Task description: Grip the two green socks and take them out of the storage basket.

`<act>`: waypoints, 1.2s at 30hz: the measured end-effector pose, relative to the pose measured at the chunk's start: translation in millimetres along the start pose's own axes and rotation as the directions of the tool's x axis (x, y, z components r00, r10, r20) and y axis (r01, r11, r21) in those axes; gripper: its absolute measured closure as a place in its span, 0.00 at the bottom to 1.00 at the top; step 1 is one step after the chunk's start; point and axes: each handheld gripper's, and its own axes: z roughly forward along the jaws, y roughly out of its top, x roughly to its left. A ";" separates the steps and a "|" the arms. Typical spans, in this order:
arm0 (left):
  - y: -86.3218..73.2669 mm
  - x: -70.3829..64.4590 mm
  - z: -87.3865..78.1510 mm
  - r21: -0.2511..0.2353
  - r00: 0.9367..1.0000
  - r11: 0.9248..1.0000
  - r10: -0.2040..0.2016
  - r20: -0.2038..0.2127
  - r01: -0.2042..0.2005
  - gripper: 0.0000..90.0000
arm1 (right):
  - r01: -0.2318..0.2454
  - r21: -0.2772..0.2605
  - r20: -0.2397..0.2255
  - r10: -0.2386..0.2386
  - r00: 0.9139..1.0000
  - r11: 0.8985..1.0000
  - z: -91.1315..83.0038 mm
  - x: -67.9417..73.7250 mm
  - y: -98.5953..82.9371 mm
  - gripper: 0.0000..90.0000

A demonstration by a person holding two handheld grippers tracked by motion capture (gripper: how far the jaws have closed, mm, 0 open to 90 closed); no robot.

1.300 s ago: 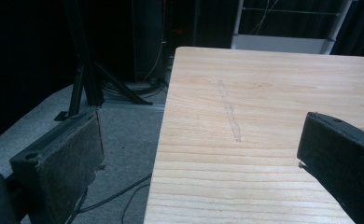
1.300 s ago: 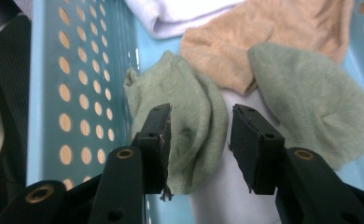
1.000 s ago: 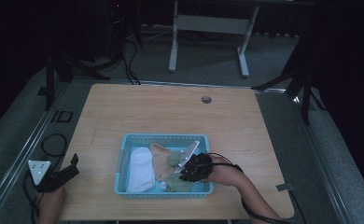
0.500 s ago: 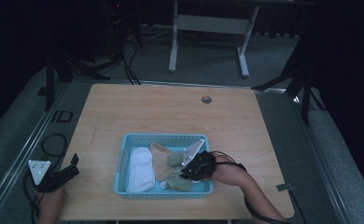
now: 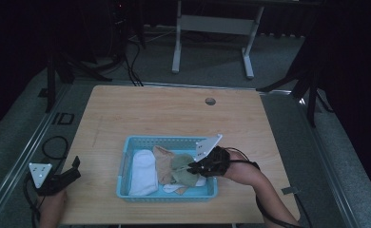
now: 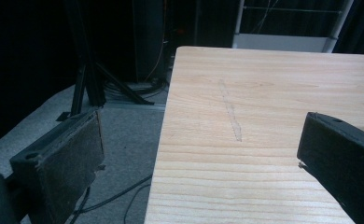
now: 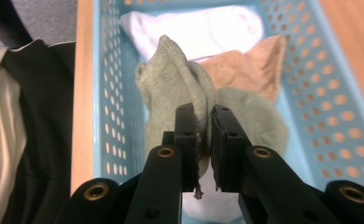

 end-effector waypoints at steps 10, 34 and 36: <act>0.1 -0.4 0.2 0.001 1.000 1.000 0.001 -0.001 -0.001 0.01 | -0.037 -0.075 0.071 0.042 0.997 0.997 -35.9 -5.9 -10.8 0.91; 0.2 -0.6 0.3 0.002 1.000 1.000 0.004 -0.003 -0.004 0.01 | -0.245 -0.118 0.207 0.265 0.942 0.962 -97.8 -12.2 -111.7 0.91; 0.2 -0.7 0.3 0.001 1.000 1.000 0.004 -0.003 -0.004 0.01 | -0.267 -0.121 0.205 0.287 0.936 0.956 -96.9 -11.6 -119.8 0.91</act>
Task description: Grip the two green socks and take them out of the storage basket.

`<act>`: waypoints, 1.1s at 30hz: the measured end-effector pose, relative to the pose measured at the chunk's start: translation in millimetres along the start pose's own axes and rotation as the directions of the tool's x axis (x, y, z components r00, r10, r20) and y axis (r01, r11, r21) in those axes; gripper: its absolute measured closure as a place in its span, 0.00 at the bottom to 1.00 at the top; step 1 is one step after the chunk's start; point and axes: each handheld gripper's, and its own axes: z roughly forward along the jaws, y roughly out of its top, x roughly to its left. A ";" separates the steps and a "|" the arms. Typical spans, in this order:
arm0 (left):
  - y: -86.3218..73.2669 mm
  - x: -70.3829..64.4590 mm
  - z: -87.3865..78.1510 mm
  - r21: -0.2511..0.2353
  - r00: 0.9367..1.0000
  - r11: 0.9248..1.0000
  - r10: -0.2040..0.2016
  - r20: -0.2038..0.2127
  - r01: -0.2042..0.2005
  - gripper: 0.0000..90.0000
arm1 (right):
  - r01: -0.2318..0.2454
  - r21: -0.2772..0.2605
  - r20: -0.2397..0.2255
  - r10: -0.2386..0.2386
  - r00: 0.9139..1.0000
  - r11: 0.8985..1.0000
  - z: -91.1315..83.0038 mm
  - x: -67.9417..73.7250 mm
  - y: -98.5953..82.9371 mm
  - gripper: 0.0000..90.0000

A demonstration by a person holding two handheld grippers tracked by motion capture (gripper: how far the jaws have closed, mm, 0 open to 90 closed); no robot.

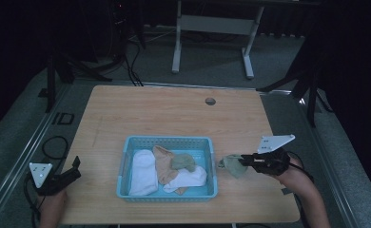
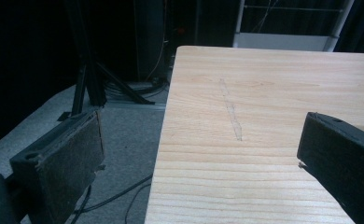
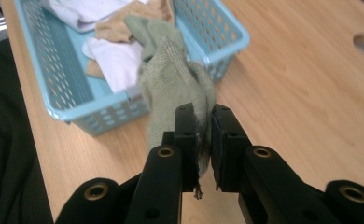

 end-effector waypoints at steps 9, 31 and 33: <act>0.0 -0.2 0.0 0.001 1.000 1.000 0.001 -0.001 -0.001 0.01 | -0.076 0.035 -0.019 0.076 0.997 0.997 12.9 -3.9 -39.2 0.91; 0.0 -0.2 0.0 0.000 1.000 1.000 0.002 0.000 -0.002 0.01 | -0.189 0.120 -0.048 0.196 0.979 0.975 46.1 -6.9 -92.1 0.89; -0.1 -0.4 -0.1 -0.003 1.000 1.000 0.004 -0.002 -0.004 0.01 | -0.194 0.119 -0.044 0.200 0.979 0.974 45.5 -8.1 -92.5 0.83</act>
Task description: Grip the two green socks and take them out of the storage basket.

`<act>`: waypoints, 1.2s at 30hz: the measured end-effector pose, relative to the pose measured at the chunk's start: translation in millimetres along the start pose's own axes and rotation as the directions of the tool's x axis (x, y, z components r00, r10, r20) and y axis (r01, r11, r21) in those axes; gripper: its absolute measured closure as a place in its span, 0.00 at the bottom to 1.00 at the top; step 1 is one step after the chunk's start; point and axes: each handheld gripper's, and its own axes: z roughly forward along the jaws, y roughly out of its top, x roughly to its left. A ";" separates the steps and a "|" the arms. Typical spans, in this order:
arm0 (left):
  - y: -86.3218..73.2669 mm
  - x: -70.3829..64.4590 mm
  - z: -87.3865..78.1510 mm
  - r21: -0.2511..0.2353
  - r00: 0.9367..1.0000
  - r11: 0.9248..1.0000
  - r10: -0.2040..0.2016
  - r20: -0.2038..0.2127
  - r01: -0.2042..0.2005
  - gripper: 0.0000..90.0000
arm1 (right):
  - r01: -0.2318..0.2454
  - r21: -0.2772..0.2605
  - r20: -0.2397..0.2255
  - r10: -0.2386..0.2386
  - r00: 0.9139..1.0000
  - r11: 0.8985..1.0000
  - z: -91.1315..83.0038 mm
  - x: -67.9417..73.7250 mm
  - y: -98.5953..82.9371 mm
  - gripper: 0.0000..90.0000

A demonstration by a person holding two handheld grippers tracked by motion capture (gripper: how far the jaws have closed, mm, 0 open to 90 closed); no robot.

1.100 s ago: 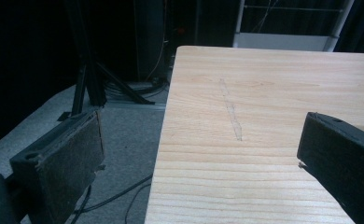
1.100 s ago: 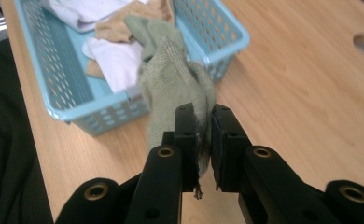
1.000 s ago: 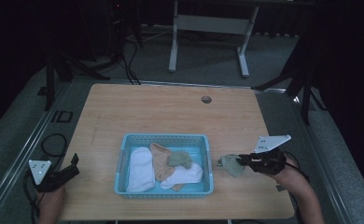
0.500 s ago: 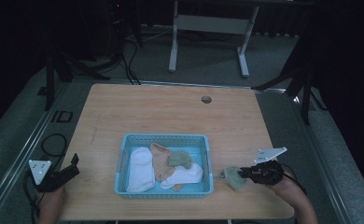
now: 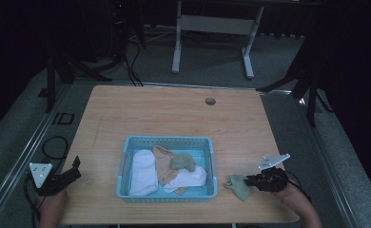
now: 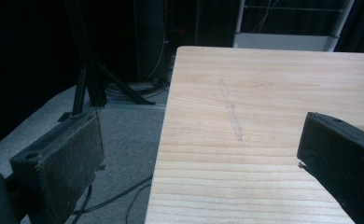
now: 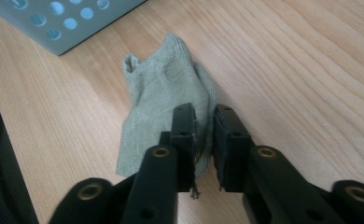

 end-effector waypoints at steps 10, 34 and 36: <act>0.1 0.3 0.1 0.005 1.000 1.000 -0.003 -0.001 0.003 0.01 | 0.012 -0.022 0.024 -0.012 1.000 1.000 -12.5 -2.2 21.4 0.62; 0.1 0.6 0.1 0.004 1.000 1.000 -0.006 0.001 0.006 0.01 | 0.168 -0.064 0.019 -0.167 0.986 0.984 -10.0 20.7 99.0 0.59; 0.0 0.6 0.1 0.004 1.000 1.000 -0.007 0.001 0.007 0.01 | 0.186 -0.067 0.014 -0.186 0.982 0.980 -10.4 23.4 104.6 0.59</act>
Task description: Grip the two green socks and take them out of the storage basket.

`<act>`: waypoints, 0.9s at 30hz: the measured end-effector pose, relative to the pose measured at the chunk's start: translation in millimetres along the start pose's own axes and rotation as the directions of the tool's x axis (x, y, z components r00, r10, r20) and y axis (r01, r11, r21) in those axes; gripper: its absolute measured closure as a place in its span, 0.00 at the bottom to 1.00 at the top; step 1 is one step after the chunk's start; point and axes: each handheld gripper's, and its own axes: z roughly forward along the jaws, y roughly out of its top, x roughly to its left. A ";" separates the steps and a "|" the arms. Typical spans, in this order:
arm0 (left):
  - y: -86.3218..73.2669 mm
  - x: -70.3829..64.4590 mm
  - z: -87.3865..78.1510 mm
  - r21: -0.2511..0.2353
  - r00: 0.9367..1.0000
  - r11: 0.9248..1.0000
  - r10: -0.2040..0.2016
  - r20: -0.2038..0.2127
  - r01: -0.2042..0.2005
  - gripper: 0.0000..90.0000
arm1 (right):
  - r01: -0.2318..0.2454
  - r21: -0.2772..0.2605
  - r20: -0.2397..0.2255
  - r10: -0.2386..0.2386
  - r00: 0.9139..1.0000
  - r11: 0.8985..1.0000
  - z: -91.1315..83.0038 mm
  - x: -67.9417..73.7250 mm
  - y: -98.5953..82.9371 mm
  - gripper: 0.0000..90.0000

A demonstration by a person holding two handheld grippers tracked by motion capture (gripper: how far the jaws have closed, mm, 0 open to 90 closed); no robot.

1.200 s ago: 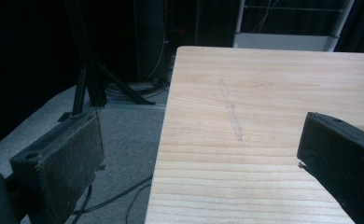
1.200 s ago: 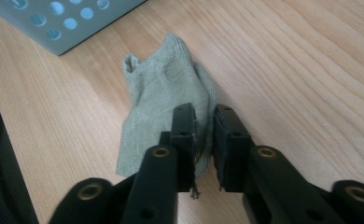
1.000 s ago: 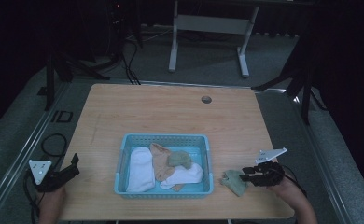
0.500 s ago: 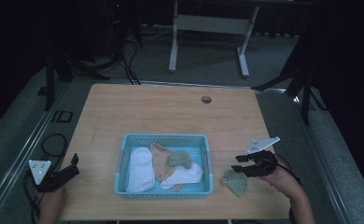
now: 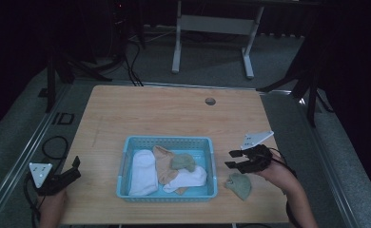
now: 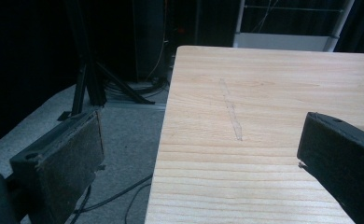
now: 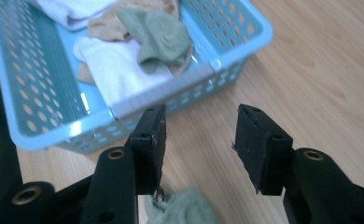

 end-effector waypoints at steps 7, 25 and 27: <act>0.0 0.1 0.1 0.000 1.000 1.000 0.000 0.002 0.000 0.01 | 0.035 -0.013 -0.014 -0.035 0.999 0.999 -1.7 4.9 18.6 0.58; 0.1 0.4 0.1 0.001 1.000 1.000 -0.001 0.006 0.001 0.01 | 0.120 -0.003 -0.081 -0.120 0.989 0.993 30.3 20.2 55.4 0.57; 0.0 0.4 0.1 -0.001 1.000 1.000 0.000 0.005 0.000 0.01 | 0.129 0.004 -0.089 -0.128 0.988 0.992 35.8 21.7 58.2 0.57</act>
